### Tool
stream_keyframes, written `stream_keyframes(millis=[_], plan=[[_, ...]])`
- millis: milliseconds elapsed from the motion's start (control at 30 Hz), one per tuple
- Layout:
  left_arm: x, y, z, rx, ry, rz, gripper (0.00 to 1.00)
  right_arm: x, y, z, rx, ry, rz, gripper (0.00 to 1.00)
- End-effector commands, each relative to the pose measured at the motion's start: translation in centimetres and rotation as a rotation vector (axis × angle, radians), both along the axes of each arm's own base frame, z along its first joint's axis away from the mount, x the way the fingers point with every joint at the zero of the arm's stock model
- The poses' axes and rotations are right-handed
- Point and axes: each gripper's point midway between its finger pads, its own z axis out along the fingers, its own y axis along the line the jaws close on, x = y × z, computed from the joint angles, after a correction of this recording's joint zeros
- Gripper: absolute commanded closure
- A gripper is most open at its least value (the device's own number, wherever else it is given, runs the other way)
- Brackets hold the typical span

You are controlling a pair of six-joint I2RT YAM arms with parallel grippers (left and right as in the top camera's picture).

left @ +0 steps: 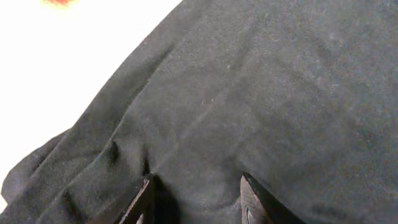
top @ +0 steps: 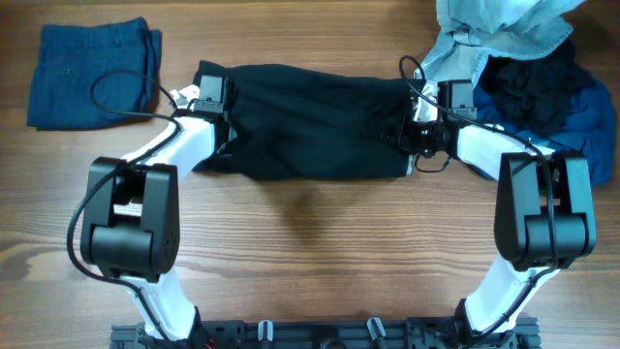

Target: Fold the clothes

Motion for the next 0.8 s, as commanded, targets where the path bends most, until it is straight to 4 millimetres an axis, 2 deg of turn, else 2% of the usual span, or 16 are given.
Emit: stream_keyframes(millis=[0,33,67,133,167,200,233,267,300,333,400,467,533,767], plan=[[-2.7,1.7,-4.3,0.048,0.119,0.025,0.59,1.0,-2.3,-0.9,-0.1,-0.016,0.002,0.93],[-2.8,1.7,-4.1,0.048,0.122,0.025,0.7,1.6,-1.4,1.0,-0.049,-0.04,0.024,0.89],[-3.0,1.7,-3.4,0.045,0.125,0.024,0.77,2.4,0.0,4.9,0.041,-0.091,0.064,0.75],[-2.8,1.6,-1.8,0.039,0.096,0.024,0.78,3.0,0.7,9.0,0.095,-0.14,0.074,0.56],[-2.6,1.4,-0.4,0.027,0.069,0.021,0.74,2.9,0.7,11.2,0.1,-0.167,0.07,0.45],[-2.4,1.4,0.9,0.02,0.046,0.02,0.68,2.7,0.7,12.3,0.1,-0.18,0.067,0.35],[-2.2,1.1,2.2,0.006,0.017,0.014,0.57,2.3,0.3,13.1,0.096,-0.174,0.047,0.23],[-1.9,0.5,3.6,-0.014,-0.005,-0.041,0.45,2.0,-0.3,13.1,0.08,-0.154,0.021,0.11],[-1.6,0.0,4.8,-0.023,-0.023,-0.093,0.37,1.7,-0.7,13.0,0.073,-0.137,0.009,0.05],[-1.4,-0.3,6.2,-0.03,-0.051,-0.134,0.25,1.3,-1.1,12.6,0.071,-0.107,0.001,0.04],[-1.1,-0.4,9.0,-0.015,-0.111,-0.174,0.11,0.4,-2.2,10.9,0.042,-0.035,-0.024,0.02],[-1.1,-0.4,10.4,-0.016,-0.147,-0.177,0.01,-0.1,-2.8,9.8,0.016,-0.015,-0.022,0.0],[-1.1,-0.4,11.3,-0.017,-0.171,-0.177,0.0,-0.5,-3.5,8.4,-0.007,0.009,-0.024,0.0],[-1.0,-1.2,11.0,-0.043,-0.157,-0.223,0.0,-0.6,-4.0,4.0,-0.028,0.058,0.017,0.01]])
